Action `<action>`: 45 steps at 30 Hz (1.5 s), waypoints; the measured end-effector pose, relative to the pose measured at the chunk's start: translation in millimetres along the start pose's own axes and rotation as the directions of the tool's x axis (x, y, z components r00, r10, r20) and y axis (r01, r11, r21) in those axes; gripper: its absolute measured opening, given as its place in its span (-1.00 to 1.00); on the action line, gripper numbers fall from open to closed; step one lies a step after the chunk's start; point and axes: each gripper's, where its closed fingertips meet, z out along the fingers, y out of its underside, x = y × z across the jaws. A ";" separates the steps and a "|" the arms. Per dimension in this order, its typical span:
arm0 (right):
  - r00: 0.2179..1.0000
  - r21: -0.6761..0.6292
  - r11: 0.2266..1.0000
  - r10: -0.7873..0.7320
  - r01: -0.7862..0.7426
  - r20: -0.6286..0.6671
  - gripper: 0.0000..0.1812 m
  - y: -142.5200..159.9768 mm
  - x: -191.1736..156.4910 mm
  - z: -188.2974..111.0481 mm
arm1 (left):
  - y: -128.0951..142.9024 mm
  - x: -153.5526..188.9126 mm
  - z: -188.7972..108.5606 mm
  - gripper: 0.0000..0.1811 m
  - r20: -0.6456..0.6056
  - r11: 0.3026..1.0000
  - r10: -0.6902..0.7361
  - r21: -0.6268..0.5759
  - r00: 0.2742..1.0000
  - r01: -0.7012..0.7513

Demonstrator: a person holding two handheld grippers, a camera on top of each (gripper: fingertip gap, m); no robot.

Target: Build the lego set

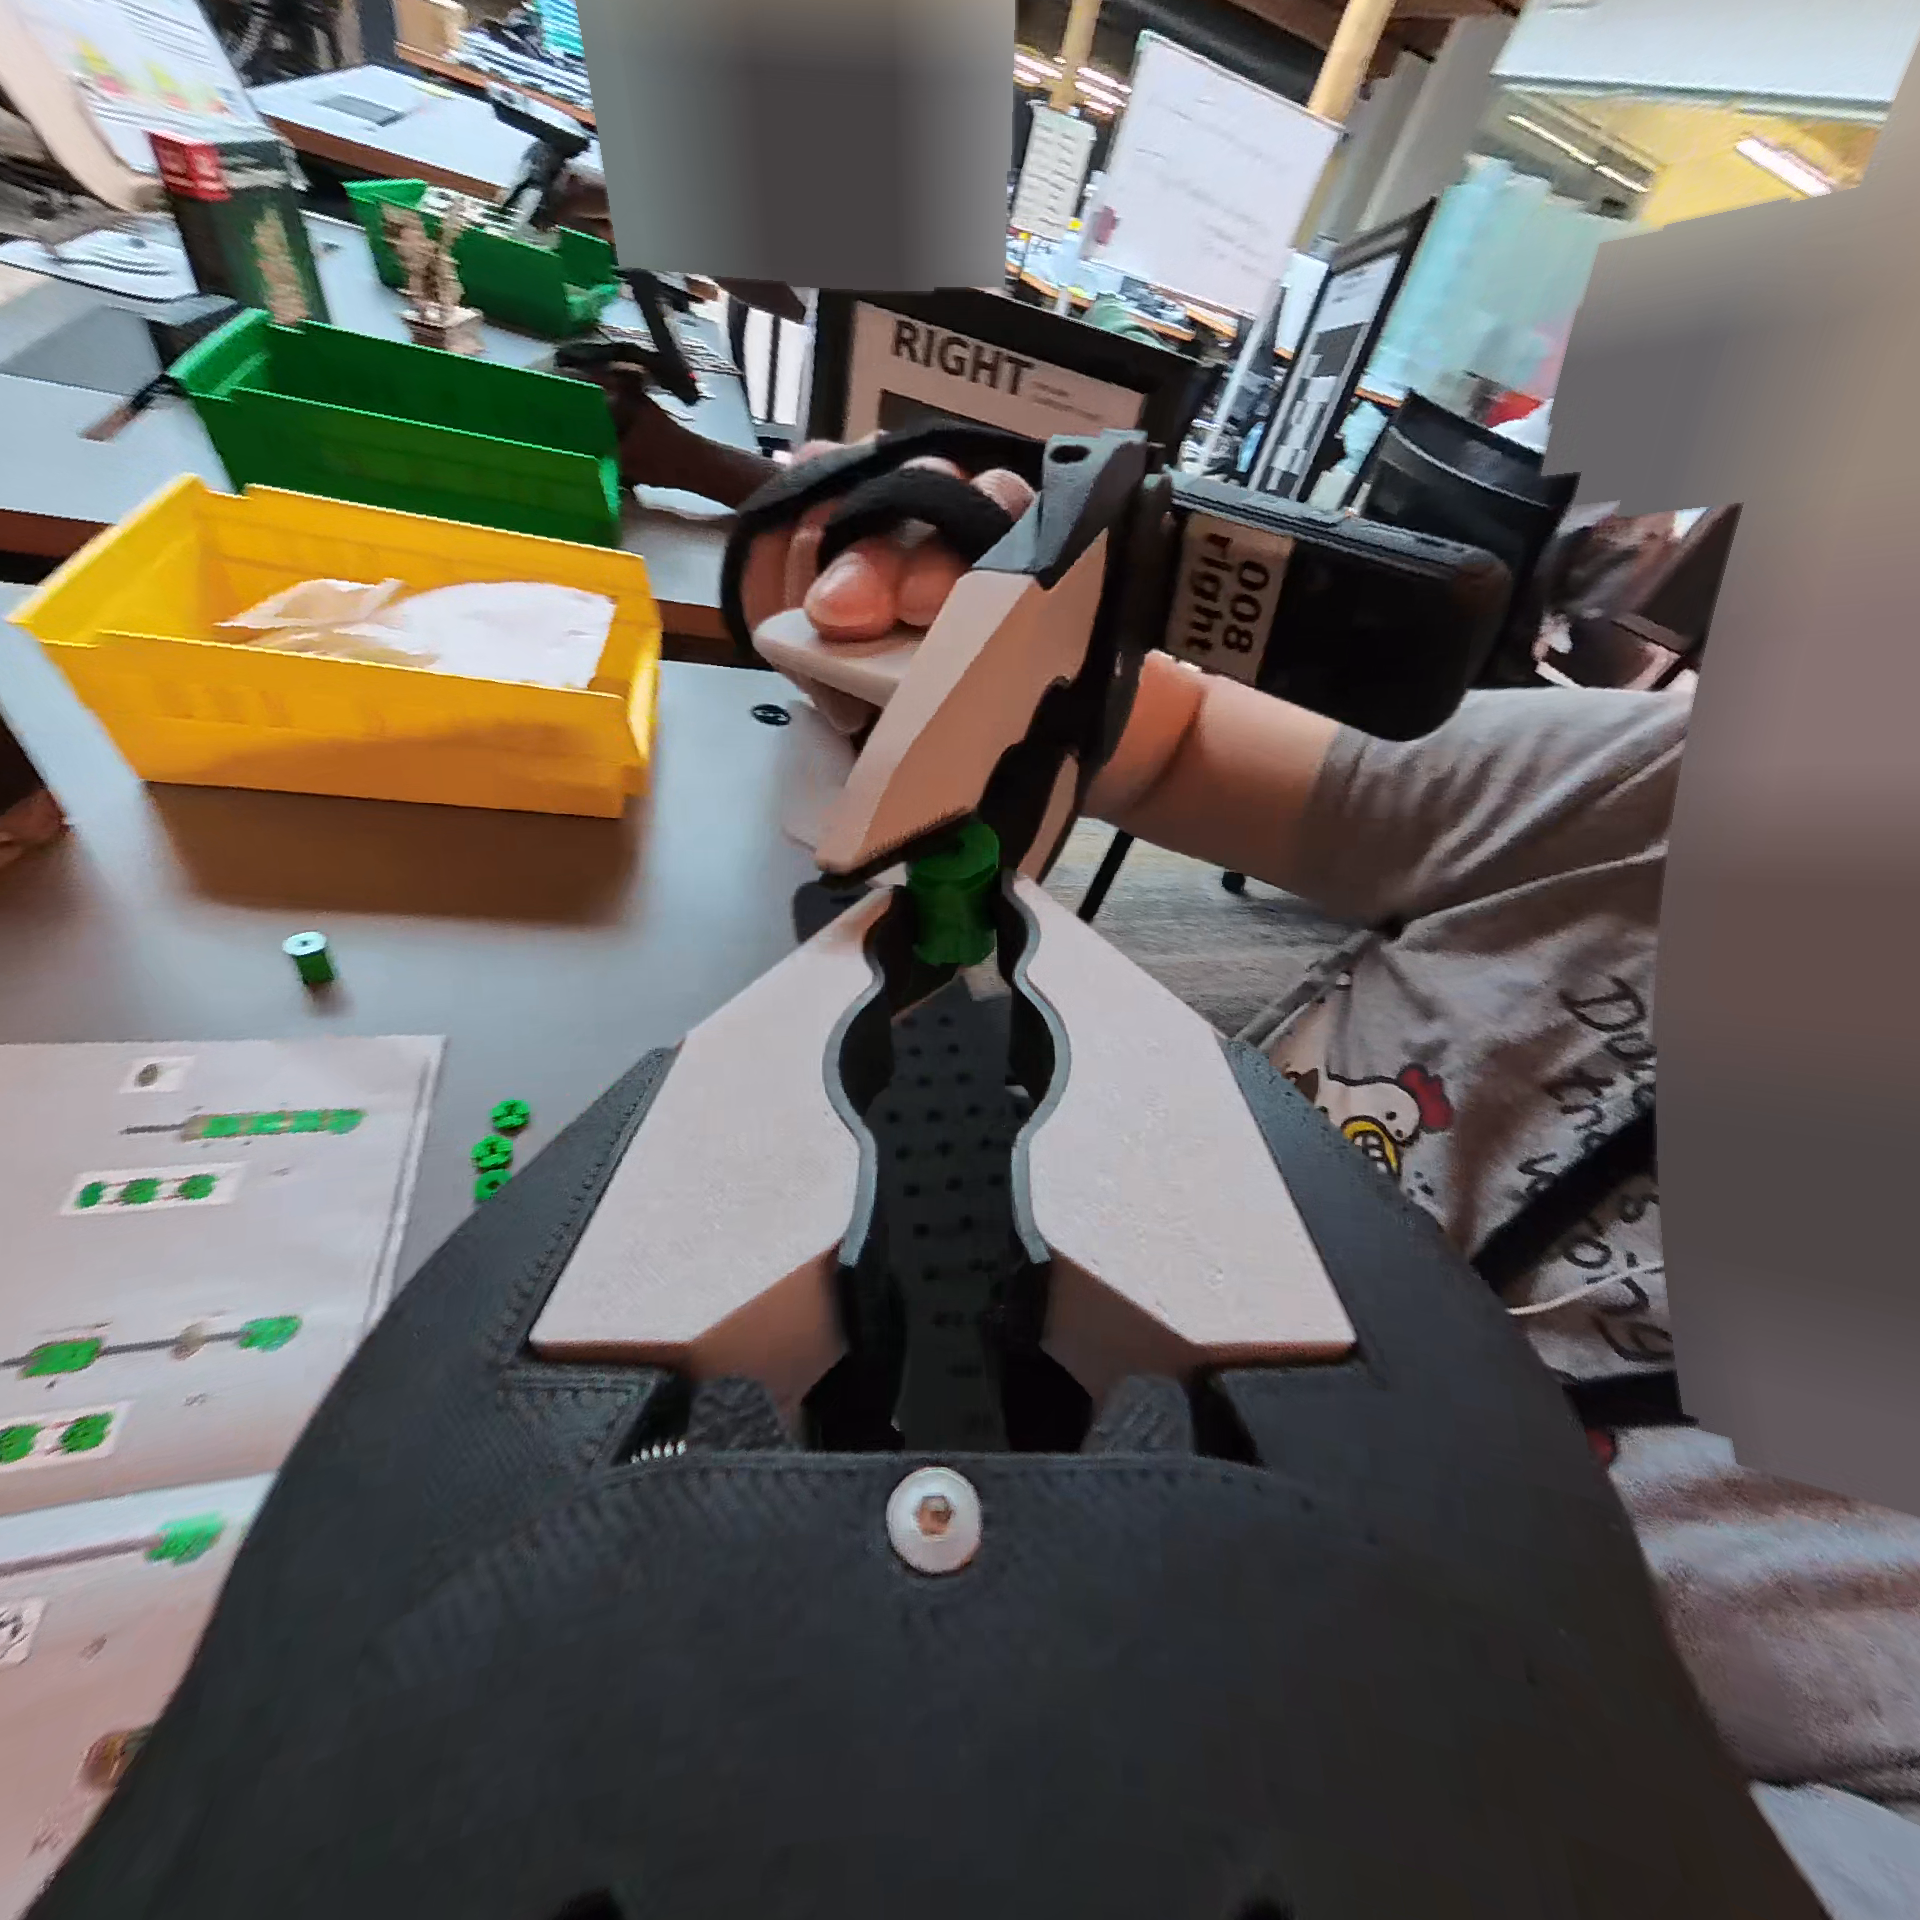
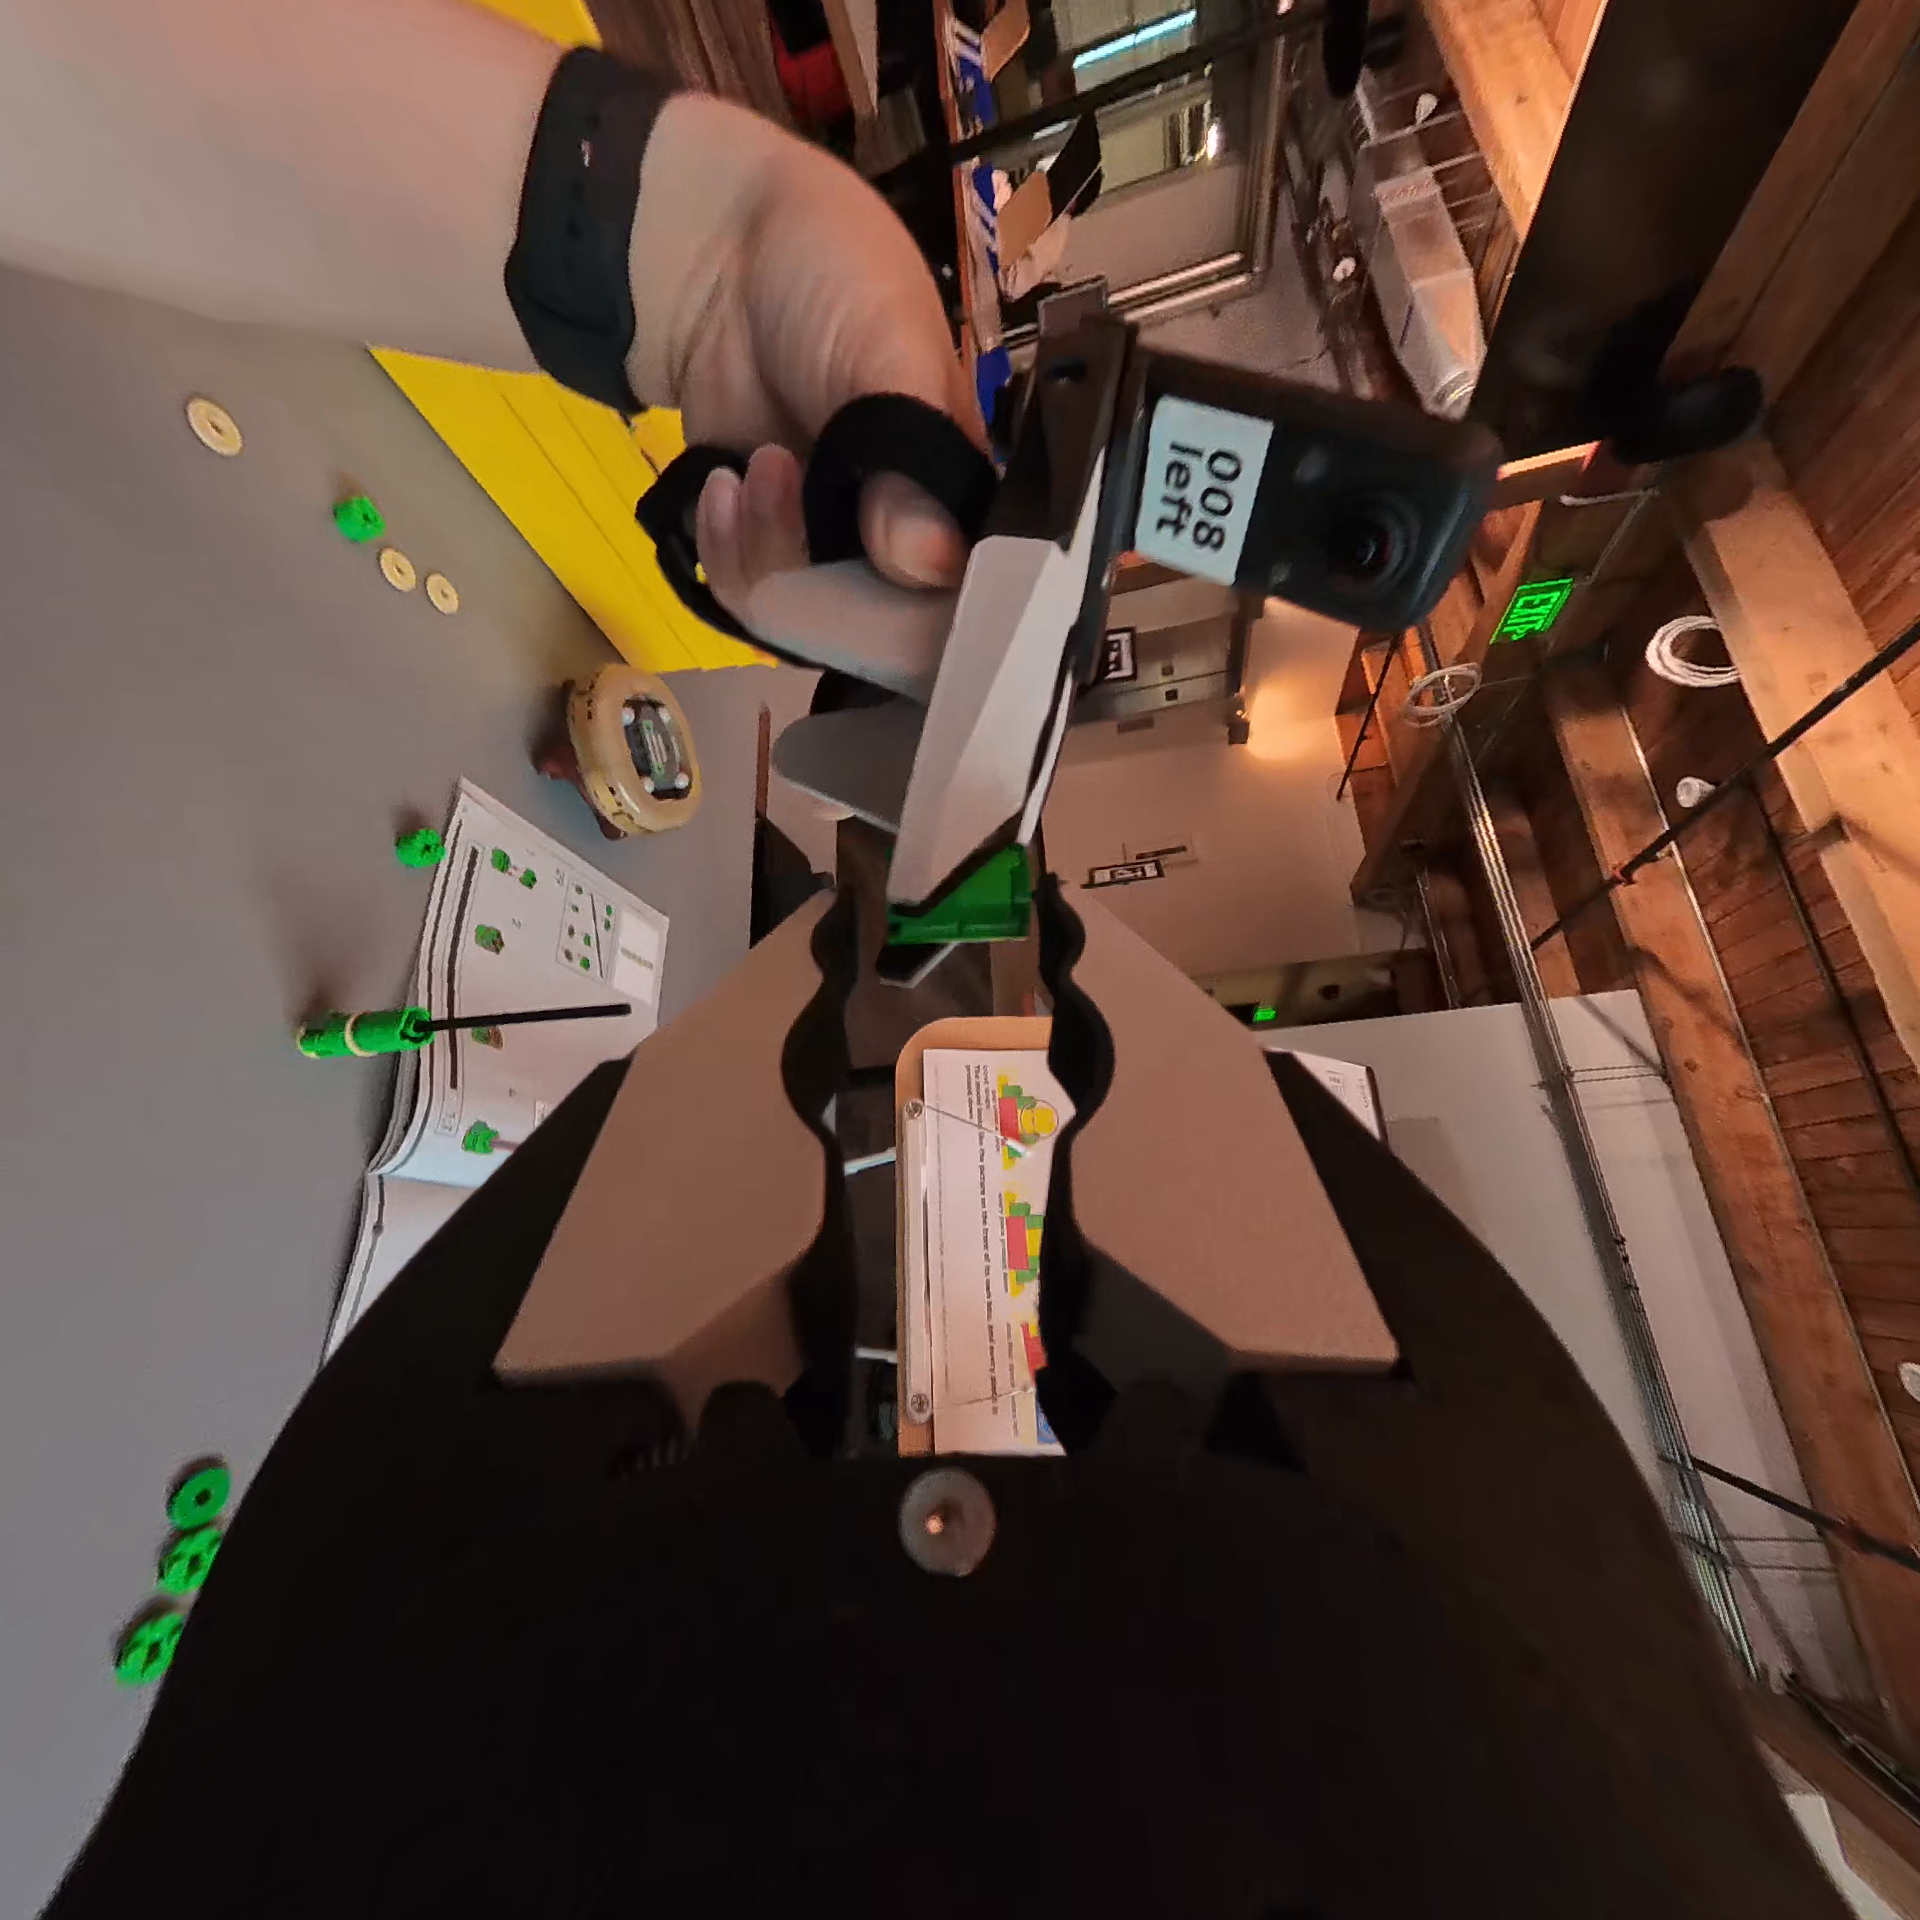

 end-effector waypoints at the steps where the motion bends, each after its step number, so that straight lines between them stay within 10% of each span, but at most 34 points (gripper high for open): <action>1: 1.000 0.010 1.000 0.000 0.000 -0.008 -0.68 -2.8 0.5 -1.7 | 0.8 2.4 2.1 -0.87 -0.019 1.000 0.000 -0.004 1.000 0.000; 24: 0.988 0.023 0.989 0.148 -0.147 -0.051 -0.75 -8.0 7.7 -10.9 | -9.4 11.6 5.4 -0.86 -0.191 0.996 -0.029 0.079 0.981 0.045; 35: 0.999 0.124 0.992 0.009 -0.015 0.050 -0.68 -23.1 -24.9 -22.2 | 19.4 24.0 24.5 -0.86 -0.179 0.993 0.002 -0.113 0.984 -0.023; 45: 0.993 0.101 0.994 0.042 -0.031 -0.109 -0.75 -24.8 -4.4 -31.1 | 2.8 32.2 25.0 -0.85 -0.252 1.000 0.019 -0.002 0.968 -0.020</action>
